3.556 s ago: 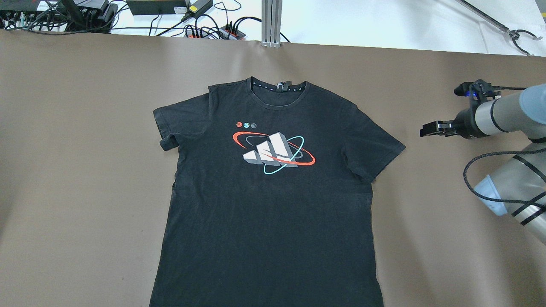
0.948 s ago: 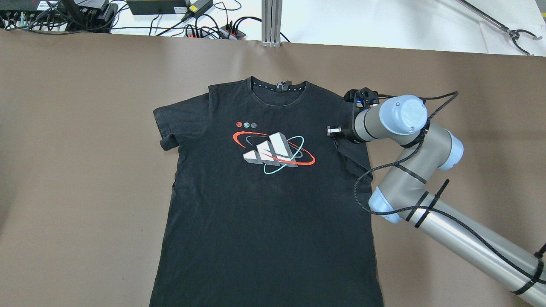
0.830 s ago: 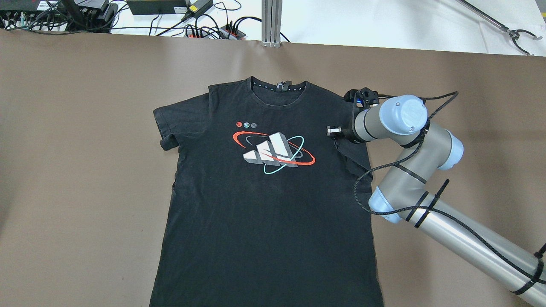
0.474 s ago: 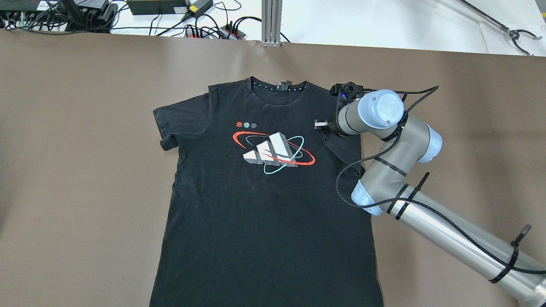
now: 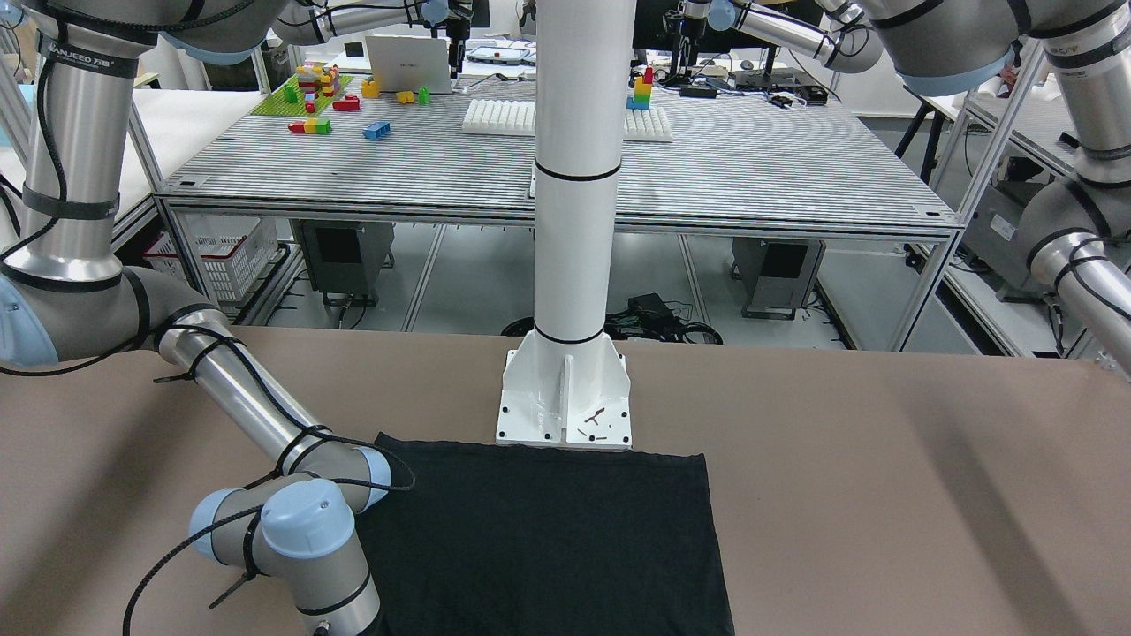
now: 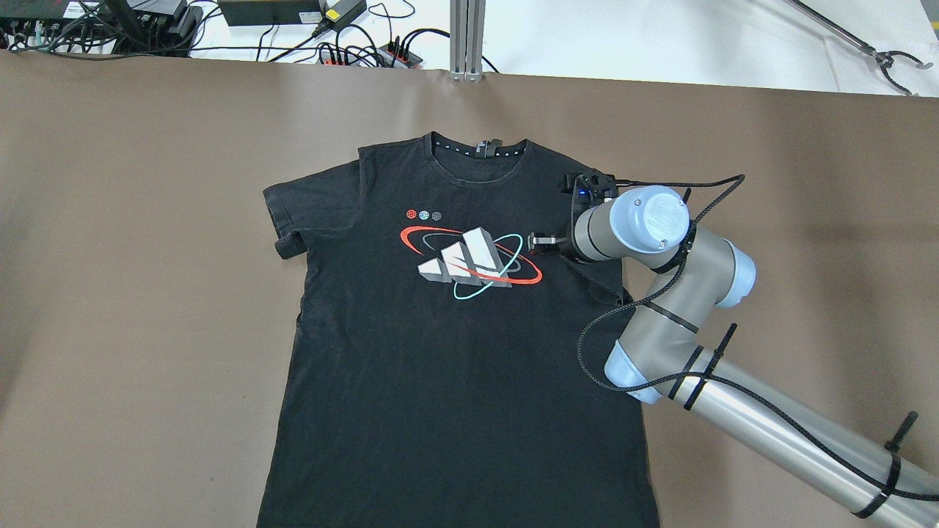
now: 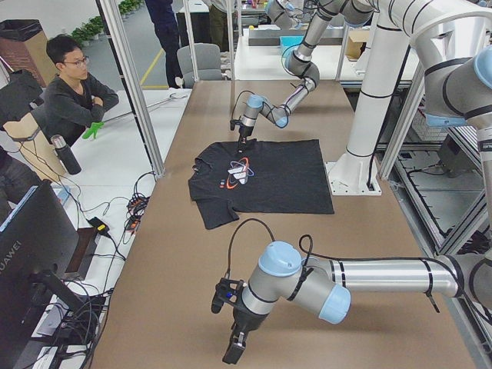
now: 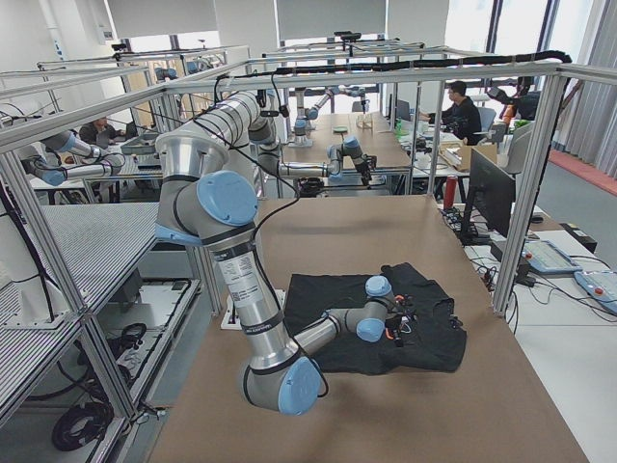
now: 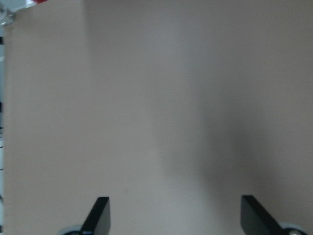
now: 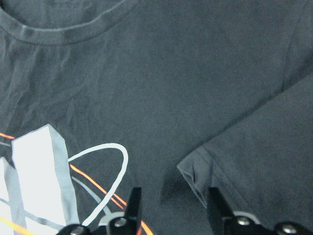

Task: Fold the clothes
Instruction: 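Lower the right gripper along the shirt's side toward the sleeve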

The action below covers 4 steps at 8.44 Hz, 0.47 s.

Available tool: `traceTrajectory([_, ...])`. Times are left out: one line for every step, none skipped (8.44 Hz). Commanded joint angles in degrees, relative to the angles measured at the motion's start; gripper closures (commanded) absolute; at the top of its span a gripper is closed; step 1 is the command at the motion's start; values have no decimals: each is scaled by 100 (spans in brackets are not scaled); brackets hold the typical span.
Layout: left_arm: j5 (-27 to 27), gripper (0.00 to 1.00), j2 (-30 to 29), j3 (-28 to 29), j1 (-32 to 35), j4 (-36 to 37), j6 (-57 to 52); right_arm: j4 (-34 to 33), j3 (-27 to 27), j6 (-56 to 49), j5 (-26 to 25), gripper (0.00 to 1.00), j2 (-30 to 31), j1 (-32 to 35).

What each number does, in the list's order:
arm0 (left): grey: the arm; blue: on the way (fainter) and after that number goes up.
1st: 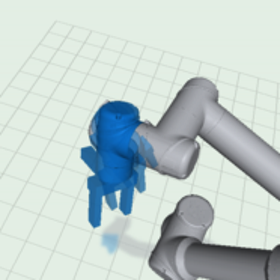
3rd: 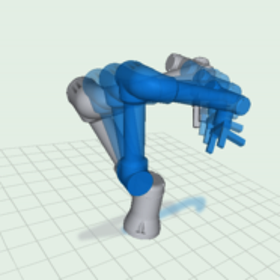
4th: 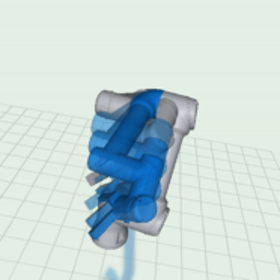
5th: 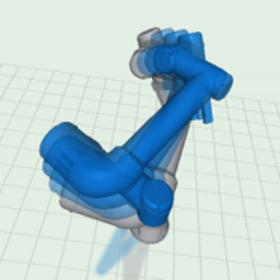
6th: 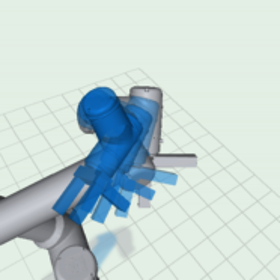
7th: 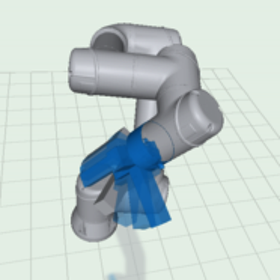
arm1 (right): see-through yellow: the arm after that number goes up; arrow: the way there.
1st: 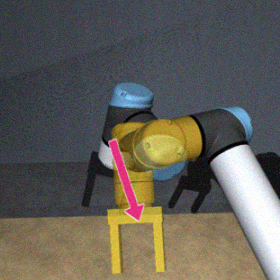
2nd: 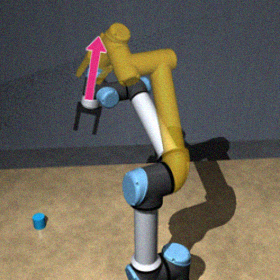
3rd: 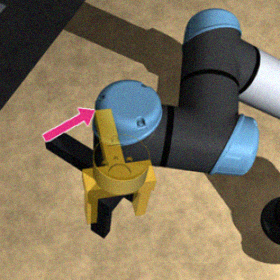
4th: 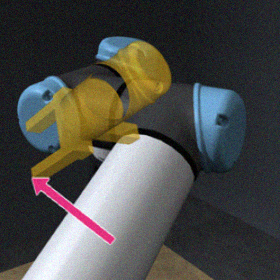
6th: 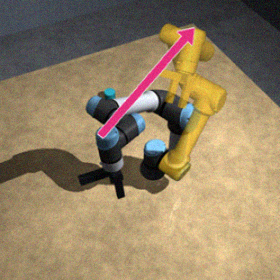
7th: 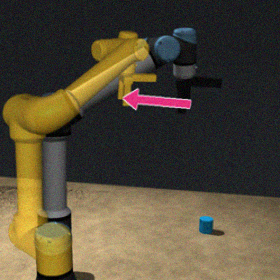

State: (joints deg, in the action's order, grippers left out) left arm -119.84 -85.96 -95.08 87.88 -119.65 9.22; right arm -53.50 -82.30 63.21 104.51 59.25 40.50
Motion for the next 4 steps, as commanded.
traceTrajectory([-576,6,-745,24,-882,-41,1418,-3,-462,7,-10,5,586,-7])
traceTrajectory([-549,6,-947,51,-1182,-41,1851,32,-480,7,-45,5,640,-42])
traceTrajectory([-549,6,-1062,51,-1203,-41,2021,67,-480,51,-89,5,788,-138])
traceTrajectory([-549,6,-1098,51,-1212,-32,2031,77,-715,286,-98,5,972,-182])
